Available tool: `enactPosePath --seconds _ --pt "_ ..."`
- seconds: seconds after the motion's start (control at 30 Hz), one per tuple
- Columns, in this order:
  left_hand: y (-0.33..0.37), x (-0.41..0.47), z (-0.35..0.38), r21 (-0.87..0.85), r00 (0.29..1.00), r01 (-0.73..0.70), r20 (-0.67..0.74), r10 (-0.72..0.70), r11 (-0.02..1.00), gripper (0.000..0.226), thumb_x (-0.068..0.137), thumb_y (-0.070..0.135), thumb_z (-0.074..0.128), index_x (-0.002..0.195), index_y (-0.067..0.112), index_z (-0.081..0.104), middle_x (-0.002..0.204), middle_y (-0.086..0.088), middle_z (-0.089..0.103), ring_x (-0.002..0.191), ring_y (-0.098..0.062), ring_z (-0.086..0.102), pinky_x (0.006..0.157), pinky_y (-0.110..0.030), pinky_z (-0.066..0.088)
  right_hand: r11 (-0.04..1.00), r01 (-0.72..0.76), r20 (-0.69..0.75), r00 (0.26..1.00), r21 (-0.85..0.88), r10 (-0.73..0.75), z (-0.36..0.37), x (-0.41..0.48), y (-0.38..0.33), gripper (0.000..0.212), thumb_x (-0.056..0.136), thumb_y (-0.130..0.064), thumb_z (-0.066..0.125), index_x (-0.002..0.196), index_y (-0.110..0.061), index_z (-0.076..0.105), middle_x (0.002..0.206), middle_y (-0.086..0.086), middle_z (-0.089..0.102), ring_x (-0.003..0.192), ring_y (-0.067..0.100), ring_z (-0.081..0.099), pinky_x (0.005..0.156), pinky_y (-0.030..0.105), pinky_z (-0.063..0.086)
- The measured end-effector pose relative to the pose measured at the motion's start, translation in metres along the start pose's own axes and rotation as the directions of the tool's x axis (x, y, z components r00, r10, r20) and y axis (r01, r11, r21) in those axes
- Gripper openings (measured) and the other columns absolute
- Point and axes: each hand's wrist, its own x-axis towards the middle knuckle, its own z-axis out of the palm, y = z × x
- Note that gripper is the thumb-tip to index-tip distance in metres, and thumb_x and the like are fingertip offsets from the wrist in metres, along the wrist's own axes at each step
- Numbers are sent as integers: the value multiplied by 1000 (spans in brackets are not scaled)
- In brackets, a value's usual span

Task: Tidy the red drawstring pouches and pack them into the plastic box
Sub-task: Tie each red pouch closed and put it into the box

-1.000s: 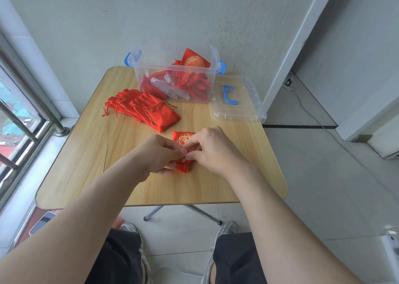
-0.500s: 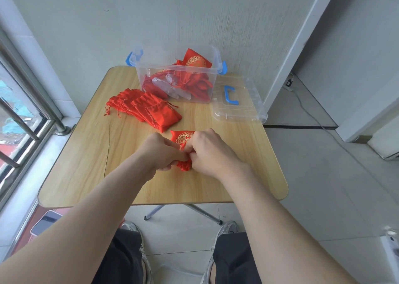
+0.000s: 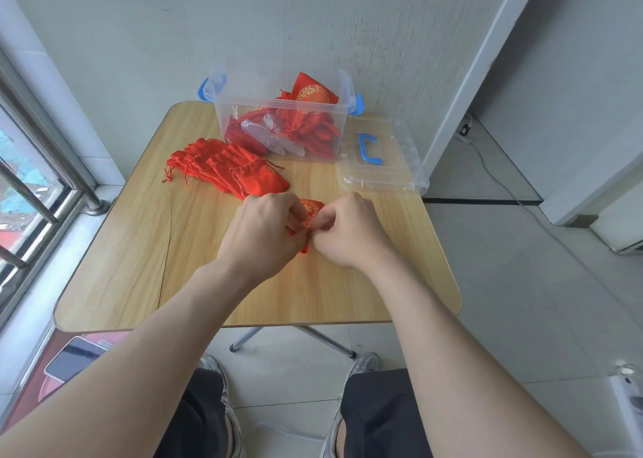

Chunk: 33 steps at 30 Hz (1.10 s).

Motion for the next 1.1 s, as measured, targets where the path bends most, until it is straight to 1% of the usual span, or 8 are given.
enactPosePath --seconds 0.1,0.23,0.43,0.57,0.73,0.87,0.97,1.1 --pt "-5 1 3 38 998 -67 -11 67 997 20 83 9 81 98 19 73 86 9 80 84 -12 77 75 -39 62 992 -73 35 997 107 70 -5 2 4 20 79 -12 75 79 -29 86 71 -13 74 72 1 67 54 6 45" --pt "-7 2 3 19 991 -130 -3 130 991 19 90 3 76 103 16 72 89 8 80 86 -8 76 77 -37 61 906 -219 203 967 362 152 -14 3 11 11 80 -6 78 81 -16 84 69 2 74 66 14 67 66 29 55" --pt "-6 2 0 -46 982 -189 0 189 981 25 91 -5 71 106 14 69 93 7 76 88 -5 74 77 -25 59 745 -345 367 919 571 144 -18 6 17 6 86 4 76 89 -1 77 72 11 65 63 17 58 58 27 46" --pt "-3 2 -3 -150 988 -150 -51 144 977 22 86 -3 74 98 16 70 90 10 75 83 -2 74 74 -21 60 636 -405 423 896 657 133 -19 8 20 8 88 3 73 95 -2 73 73 11 62 63 16 57 57 26 45" --pt "1 0 -9 -190 990 -88 -123 65 978 15 85 6 80 90 20 84 82 19 77 82 4 74 79 -12 57 520 -456 456 879 722 137 -16 10 19 8 91 2 70 89 -6 71 73 8 63 62 14 57 56 24 45" --pt "4 -1 -13 -231 996 -33 -83 15 972 15 82 6 81 91 19 84 79 16 78 76 7 73 75 -7 54 450 -495 497 859 743 123 -14 10 17 9 94 1 65 90 -6 69 74 7 62 62 12 56 56 22 44" --pt "5 -2 -14 -244 997 -35 -76 17 969 14 82 10 82 93 19 85 81 16 79 77 7 74 76 -10 56 436 -501 504 855 747 121 -13 11 17 10 95 1 63 89 -6 69 73 6 62 61 12 55 56 22 43" --pt "-3 -2 -16 -168 989 -142 -59 134 975 8 89 10 82 92 17 84 80 17 77 77 5 74 75 -9 55 473 -488 490 862 734 130 -14 11 17 8 93 1 68 89 -5 71 74 7 64 62 12 56 56 22 44"
